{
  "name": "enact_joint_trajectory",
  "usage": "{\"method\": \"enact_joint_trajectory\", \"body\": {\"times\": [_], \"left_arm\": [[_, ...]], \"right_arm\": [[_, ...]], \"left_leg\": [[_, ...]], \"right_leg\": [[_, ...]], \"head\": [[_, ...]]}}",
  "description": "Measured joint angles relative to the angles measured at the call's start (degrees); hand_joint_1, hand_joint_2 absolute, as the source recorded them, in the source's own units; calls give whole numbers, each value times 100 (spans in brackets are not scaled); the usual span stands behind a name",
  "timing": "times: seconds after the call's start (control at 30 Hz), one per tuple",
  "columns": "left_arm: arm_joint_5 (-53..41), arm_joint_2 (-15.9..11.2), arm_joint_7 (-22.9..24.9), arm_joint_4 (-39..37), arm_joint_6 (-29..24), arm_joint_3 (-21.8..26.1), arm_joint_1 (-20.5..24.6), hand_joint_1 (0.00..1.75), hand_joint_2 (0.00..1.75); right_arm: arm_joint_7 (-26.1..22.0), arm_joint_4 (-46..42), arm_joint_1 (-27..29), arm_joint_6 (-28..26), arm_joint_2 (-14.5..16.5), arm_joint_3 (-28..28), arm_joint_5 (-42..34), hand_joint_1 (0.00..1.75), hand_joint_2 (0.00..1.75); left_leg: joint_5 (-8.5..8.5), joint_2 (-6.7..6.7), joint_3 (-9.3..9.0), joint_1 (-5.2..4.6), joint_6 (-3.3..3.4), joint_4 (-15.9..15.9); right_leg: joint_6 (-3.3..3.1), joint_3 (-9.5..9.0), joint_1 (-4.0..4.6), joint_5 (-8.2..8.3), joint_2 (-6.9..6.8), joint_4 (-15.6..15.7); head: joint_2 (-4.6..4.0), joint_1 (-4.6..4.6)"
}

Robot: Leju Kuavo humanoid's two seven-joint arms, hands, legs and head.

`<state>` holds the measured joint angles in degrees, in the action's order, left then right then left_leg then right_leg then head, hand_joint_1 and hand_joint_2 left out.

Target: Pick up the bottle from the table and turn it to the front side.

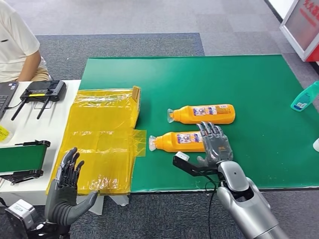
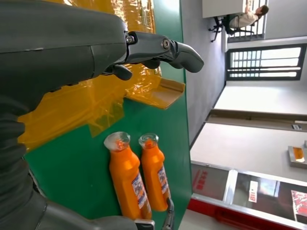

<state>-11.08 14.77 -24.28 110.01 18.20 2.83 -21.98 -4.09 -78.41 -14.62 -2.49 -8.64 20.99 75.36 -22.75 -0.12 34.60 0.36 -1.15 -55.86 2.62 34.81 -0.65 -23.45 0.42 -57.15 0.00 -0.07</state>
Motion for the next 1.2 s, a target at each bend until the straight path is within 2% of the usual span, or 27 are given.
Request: {"method": "enact_joint_trajectory", "body": {"times": [0.77,0.93,1.2], "left_arm": [[126,-368,9,-313,-194,-301,169,0,175],[154,-470,-30,-342,-250,-331,193,0,175],[298,-557,-93,-343,-226,-283,204,0,175]], "right_arm": [[-43,1501,-1369,592,-219,630,-415,0,175],[-224,1834,-1700,785,-303,751,-829,0,175],[-521,2022,-1895,1098,-576,899,-1619,0,175]], "left_leg": [[2,0,0,0,0,0],[3,0,0,0,0,0],[2,-1,1,-1,1,-1]], "right_leg": [[1,0,-1,3,0,-1],[1,0,-1,3,0,-1],[2,0,-1,3,0,-1]], "head": [[0,1],[0,1],[0,1]]}}
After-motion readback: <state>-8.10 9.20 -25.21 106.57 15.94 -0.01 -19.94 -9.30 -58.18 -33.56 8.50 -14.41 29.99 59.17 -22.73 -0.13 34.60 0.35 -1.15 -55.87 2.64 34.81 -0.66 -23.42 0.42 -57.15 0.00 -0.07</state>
